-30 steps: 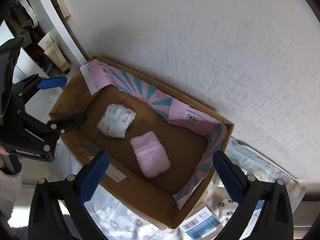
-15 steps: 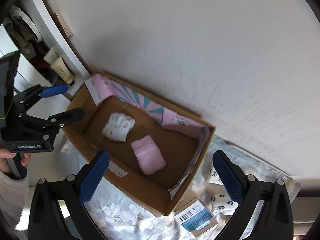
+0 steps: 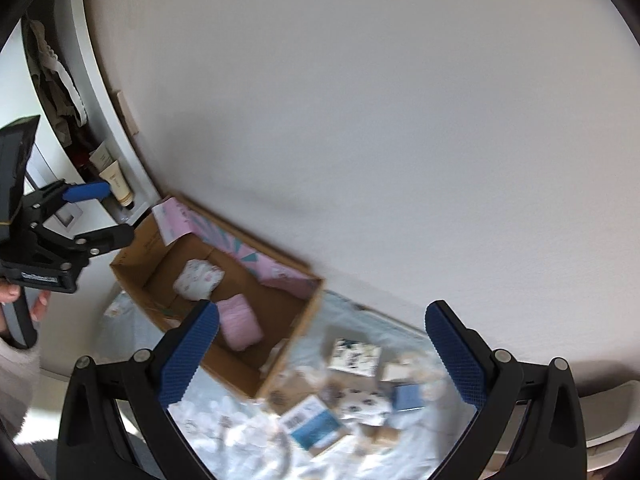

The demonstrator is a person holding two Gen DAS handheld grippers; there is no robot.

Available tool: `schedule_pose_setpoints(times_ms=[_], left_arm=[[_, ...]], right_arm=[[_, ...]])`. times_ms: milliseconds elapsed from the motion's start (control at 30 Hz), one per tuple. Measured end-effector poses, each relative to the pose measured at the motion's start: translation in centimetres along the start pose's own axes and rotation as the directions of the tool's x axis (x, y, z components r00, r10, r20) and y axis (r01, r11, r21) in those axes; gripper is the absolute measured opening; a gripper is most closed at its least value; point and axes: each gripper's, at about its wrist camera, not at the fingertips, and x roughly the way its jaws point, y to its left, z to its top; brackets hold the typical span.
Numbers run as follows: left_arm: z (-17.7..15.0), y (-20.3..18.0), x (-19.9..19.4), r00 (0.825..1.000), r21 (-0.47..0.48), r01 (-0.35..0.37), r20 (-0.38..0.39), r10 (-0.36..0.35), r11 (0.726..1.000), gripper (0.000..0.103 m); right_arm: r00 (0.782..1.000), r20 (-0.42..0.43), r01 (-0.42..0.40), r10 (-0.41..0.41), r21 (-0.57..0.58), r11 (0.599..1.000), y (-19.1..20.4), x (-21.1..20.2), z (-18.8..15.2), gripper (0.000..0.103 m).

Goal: Organize objects
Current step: 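Withdraw both tools from the box back toward the remaining items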

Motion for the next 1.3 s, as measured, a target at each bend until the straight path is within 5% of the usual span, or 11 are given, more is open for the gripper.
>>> schedule_pose_setpoints(times_ms=[267,567,700,933,1300], left_arm=[[1.0,-7.2,-2.3,0.993,0.102,0.094,0.06,-0.101,0.99,0.103],[-3.2,-14.2,-1.8,0.976,0.128,0.213,0.015,-0.216,0.969,0.103],[-6.9,-17.0,-1.2,0.982,0.147,0.189,-0.006,-0.19,0.971,0.103],[-14.0,-19.7,1.4,0.987,0.136,0.159,-0.056,-0.153,0.978,0.103],[-21.3,-23.2,10.3,0.992,0.173,0.108,-0.081,-0.096,0.979,0.103]], right_arm=[[0.999,0.009,-0.041,0.04,0.111,0.993,-6.8,-2.7,-3.6,0.103],[1.0,0.004,-0.018,0.017,0.15,0.989,-12.1,-3.0,-8.6,0.103],[0.996,-0.078,-0.02,0.031,0.147,0.989,-13.4,-1.8,-10.0,0.103],[0.992,-0.06,-0.104,0.111,0.115,0.988,-13.4,0.5,-11.9,0.103],[0.984,-0.119,-0.127,0.133,0.058,0.99,-13.0,7.9,-15.9,0.098]])
